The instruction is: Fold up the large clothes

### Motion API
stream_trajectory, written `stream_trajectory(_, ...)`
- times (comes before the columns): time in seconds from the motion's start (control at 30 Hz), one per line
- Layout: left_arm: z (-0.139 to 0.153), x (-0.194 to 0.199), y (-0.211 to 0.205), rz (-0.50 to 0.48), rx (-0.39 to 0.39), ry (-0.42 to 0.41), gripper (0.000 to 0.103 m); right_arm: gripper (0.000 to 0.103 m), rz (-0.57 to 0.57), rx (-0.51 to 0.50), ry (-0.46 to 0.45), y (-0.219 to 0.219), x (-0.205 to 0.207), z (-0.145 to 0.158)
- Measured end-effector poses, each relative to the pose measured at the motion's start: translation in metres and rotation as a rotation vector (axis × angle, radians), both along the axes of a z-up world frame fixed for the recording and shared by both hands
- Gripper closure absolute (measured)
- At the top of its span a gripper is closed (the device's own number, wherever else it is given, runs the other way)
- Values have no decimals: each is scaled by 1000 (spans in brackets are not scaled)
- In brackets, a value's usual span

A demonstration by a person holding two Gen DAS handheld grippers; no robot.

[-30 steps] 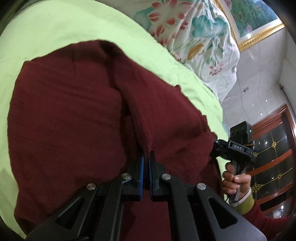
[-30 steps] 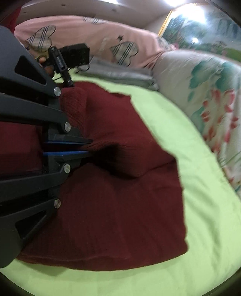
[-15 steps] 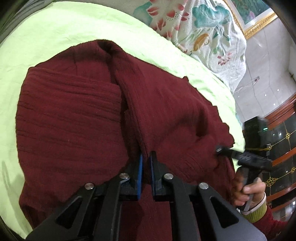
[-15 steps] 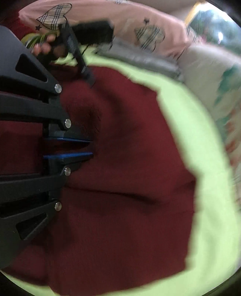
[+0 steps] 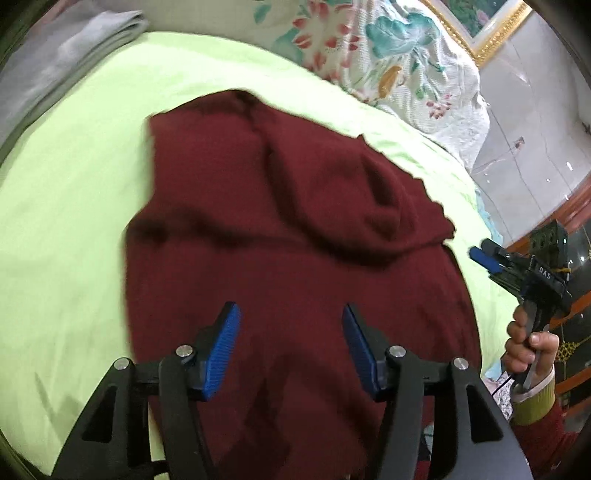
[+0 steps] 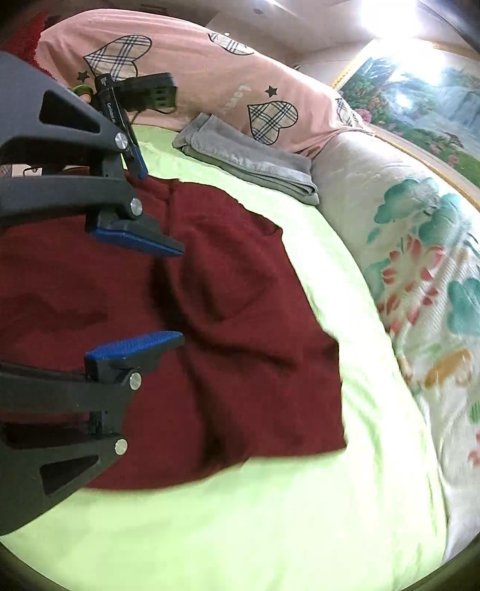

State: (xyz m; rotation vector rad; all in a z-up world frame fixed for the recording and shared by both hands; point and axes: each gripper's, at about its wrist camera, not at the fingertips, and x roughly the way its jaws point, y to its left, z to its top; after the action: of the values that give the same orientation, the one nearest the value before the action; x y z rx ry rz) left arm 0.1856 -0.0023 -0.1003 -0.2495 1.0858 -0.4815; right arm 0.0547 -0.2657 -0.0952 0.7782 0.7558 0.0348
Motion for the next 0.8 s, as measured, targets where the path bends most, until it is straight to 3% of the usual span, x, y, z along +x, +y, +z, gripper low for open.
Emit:
stream_trajectory(0.17, -4, -53, 39, 94, 67, -4, 44, 59, -53, 24, 44, -9, -50, -11)
stream_trajectory(0.27, -10, -79, 59, 124, 81, -19, 39, 50, -75, 15, 61, -16, -88, -17)
stream_trajectory(0.4, -35, -103, 74, 96, 27, 32, 39, 48, -85, 38, 73, -23, -124, -29)
stream_trajectory(0.57, -51, -129, 74, 69, 50, 19, 39, 48, -6, 134, 116, -19, -142, -61)
stream_trajectory(0.67, -61, -138, 76, 47, 23, 39, 38, 48, 17, 163, 61, -15, -151, -64)
stream_trajectory(0.8, -65, -138, 72, -19, -59, 75, 38, 47, 129, 248, 12, 1, -139, -71)
